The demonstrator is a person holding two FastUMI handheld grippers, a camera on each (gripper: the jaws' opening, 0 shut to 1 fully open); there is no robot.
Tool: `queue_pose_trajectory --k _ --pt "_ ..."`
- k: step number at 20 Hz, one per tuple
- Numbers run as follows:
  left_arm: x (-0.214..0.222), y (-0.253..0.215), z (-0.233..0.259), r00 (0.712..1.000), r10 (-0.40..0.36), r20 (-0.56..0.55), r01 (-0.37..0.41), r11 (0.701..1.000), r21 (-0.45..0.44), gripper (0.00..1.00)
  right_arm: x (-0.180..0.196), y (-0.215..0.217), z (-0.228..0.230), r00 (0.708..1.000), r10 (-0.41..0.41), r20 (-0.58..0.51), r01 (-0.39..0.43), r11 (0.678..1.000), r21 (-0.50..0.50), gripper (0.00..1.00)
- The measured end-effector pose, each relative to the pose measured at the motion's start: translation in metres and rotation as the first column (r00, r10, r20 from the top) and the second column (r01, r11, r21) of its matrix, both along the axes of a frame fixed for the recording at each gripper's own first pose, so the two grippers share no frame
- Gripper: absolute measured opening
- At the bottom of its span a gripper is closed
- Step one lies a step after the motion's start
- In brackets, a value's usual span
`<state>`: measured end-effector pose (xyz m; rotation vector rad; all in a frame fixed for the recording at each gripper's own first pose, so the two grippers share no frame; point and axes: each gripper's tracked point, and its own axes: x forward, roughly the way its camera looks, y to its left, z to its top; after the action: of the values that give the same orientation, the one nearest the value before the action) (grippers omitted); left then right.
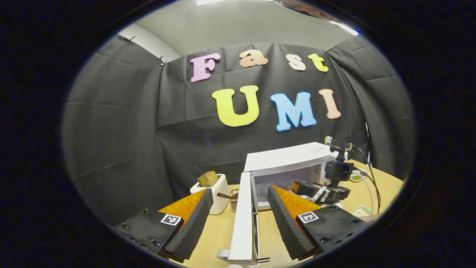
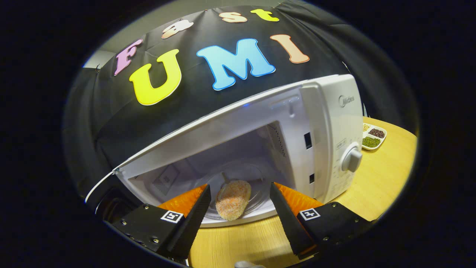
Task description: Open the microwave oven with the left hand, put the food in, and close the microwave oven.
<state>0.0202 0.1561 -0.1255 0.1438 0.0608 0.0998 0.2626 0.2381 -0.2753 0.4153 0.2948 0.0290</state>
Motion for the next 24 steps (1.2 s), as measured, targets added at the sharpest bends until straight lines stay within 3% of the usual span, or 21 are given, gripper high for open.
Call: queue_pose_trajectory --k 1,6,8,9,10,12,15,19,21,24 --pt "-0.002 0.002 0.002 1.000 0.003 0.004 -0.003 1.000 0.012 0.95 -0.014 -0.008 0.008 1.000 0.014 0.001 -0.014 1.000 -0.015 0.97" --pt "-0.012 0.006 0.001 1.000 -0.003 -0.011 0.004 1.000 0.012 1.00 -0.095 -0.059 0.043 0.993 0.115 0.012 -0.112 0.985 -0.133 0.98" --pt "-0.017 0.015 0.006 1.000 0.009 0.017 -0.010 0.999 0.042 0.95 -0.124 -0.089 0.056 0.991 0.128 0.025 -0.121 0.971 -0.205 0.97" --pt "-0.020 0.020 0.007 0.999 0.016 0.034 -0.018 0.999 0.048 1.00 -0.137 -0.101 0.061 0.990 0.140 0.031 -0.128 0.961 -0.245 0.97" --pt "-0.022 0.026 0.003 0.999 0.026 0.035 -0.027 0.999 0.045 0.95 -0.147 -0.111 0.067 0.988 0.147 0.041 -0.130 0.950 -0.284 0.97" --pt "-0.025 0.042 -0.012 0.998 0.059 0.015 -0.059 0.997 0.050 1.00 -0.165 -0.135 0.074 0.989 0.143 0.024 -0.128 0.937 -0.325 0.97" --pt "-0.031 0.082 -0.029 0.988 0.152 0.001 -0.151 0.986 0.076 0.99 -0.183 -0.158 0.094 0.991 0.131 0.015 -0.119 0.937 -0.329 0.97" --pt "-0.042 0.122 -0.068 0.970 0.240 -0.036 -0.240 0.971 0.006 1.00 -0.199 -0.178 0.112 0.988 0.151 0.008 -0.134 0.899 -0.418 0.97" --pt "-0.043 0.136 -0.081 0.962 0.270 -0.038 -0.271 0.963 -0.014 0.94 -0.206 -0.178 0.116 0.988 0.156 -0.003 -0.144 0.903 -0.405 0.98" --pt "-0.053 0.146 -0.100 0.956 0.284 -0.070 -0.286 0.958 -0.029 1.00 -0.210 -0.174 0.116 0.985 0.172 -0.029 -0.169 0.901 -0.400 0.99"
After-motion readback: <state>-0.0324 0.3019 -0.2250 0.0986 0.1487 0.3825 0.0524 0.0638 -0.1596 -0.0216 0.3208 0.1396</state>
